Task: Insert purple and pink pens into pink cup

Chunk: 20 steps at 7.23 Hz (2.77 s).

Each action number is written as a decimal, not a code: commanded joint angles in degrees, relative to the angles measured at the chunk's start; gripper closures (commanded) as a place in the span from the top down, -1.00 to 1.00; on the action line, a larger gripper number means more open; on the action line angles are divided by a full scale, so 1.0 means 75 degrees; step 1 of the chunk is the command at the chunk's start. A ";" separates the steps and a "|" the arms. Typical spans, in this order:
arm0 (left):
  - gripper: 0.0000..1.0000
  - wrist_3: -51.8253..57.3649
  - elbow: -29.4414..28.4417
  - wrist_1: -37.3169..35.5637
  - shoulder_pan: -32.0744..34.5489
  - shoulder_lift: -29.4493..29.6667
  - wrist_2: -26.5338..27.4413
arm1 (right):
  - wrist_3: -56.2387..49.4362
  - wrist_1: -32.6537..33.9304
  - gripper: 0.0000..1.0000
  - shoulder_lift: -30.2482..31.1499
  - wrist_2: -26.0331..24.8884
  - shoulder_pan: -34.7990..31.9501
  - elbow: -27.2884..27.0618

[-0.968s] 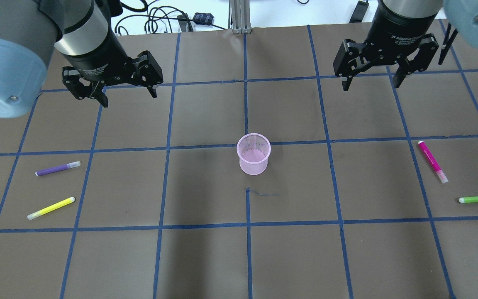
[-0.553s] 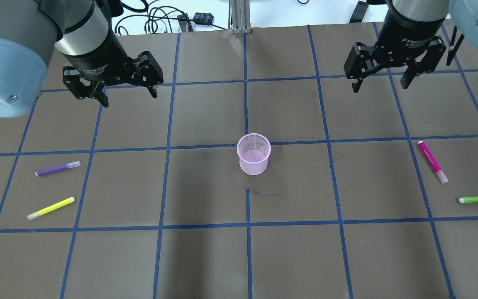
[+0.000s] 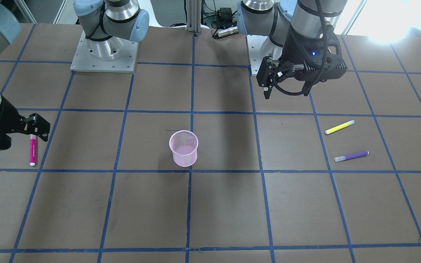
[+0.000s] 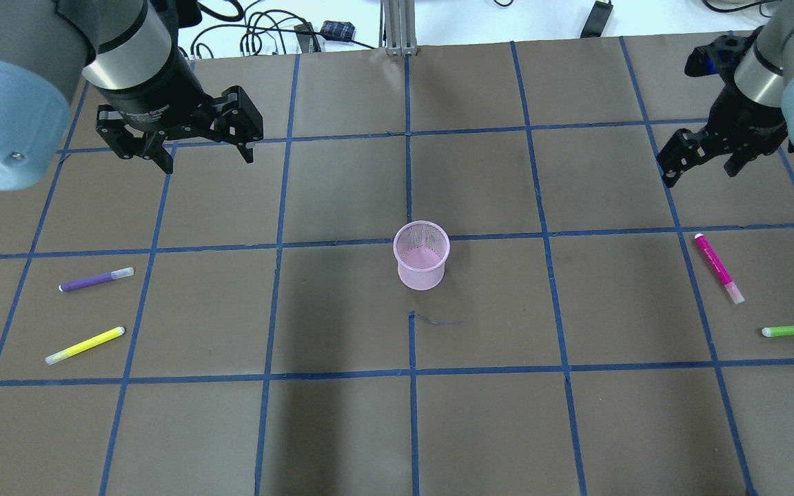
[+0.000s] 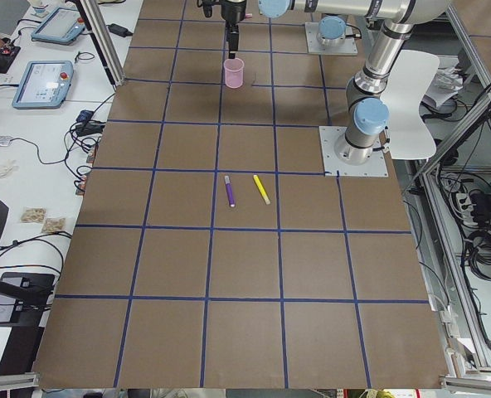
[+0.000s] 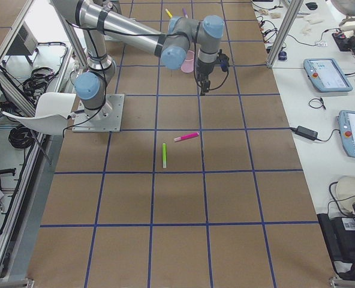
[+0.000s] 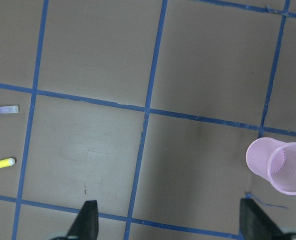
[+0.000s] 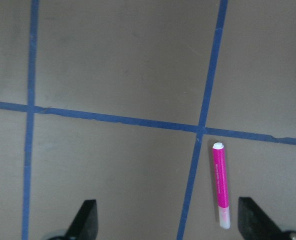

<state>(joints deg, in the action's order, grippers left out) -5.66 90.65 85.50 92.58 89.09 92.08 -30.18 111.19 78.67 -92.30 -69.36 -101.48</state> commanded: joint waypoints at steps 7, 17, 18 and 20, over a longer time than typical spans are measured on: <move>1.00 0.7808 0.0768 -0.0044 -0.3831 0.0296 -0.0485 | -0.1894 0.2191 0.55 -0.1794 -0.0408 0.0963 -0.0778; 1.00 1.5450 0.2007 -0.2780 -0.5721 0.2089 -0.0987 | -0.1626 0.2027 -1.00 -0.1328 -0.0234 0.0893 -0.0522; 1.00 1.6447 0.2150 -0.2972 -0.5885 0.2230 -0.1723 | -0.1555 0.2015 -1.00 -0.0688 0.0881 0.0753 -0.0405; 1.00 1.7179 0.2175 -0.2881 -0.6376 0.2604 -0.2428 | -0.1542 0.2003 -1.00 0.0544 0.2329 -0.0307 -0.0473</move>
<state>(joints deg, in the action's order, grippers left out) 118.34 106.65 64.12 47.16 106.86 78.18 -41.90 126.25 77.21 -81.22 -66.42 -104.80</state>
